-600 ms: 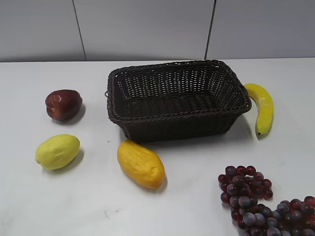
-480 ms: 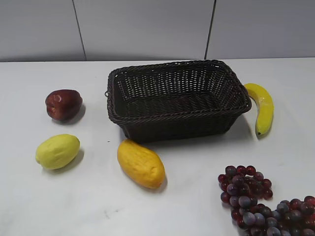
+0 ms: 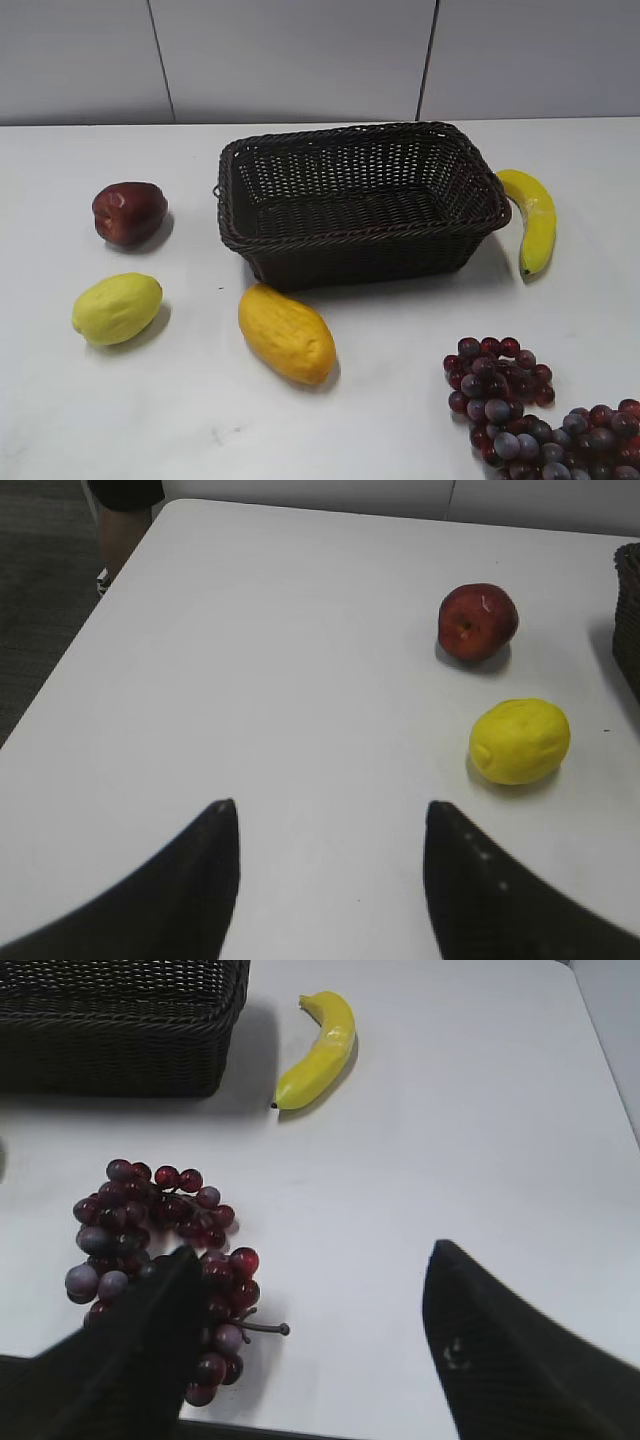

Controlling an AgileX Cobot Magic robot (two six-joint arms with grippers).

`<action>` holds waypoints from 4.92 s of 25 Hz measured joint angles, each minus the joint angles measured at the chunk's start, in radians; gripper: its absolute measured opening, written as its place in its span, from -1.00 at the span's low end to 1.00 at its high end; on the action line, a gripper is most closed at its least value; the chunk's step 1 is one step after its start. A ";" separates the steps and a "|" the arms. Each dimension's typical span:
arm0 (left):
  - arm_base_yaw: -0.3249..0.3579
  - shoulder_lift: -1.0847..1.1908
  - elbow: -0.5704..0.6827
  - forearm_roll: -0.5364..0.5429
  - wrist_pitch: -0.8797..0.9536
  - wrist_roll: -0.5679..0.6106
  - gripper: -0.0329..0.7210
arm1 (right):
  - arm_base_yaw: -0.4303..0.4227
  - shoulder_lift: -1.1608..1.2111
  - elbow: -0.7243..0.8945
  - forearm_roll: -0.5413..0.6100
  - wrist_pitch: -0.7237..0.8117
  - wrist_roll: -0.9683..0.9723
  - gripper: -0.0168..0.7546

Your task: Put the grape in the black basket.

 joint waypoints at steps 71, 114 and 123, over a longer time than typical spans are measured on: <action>0.000 0.000 0.000 0.000 0.000 0.000 0.55 | 0.522 1.334 -0.693 -0.118 0.001 0.262 -0.72; 0.000 0.000 0.000 0.000 0.000 0.000 0.55 | 0.251 1.938 -1.326 -0.136 0.144 0.151 0.72; 0.000 0.000 0.000 0.000 0.000 0.000 0.55 | 0.021 1.760 -1.190 -0.081 0.157 0.088 0.65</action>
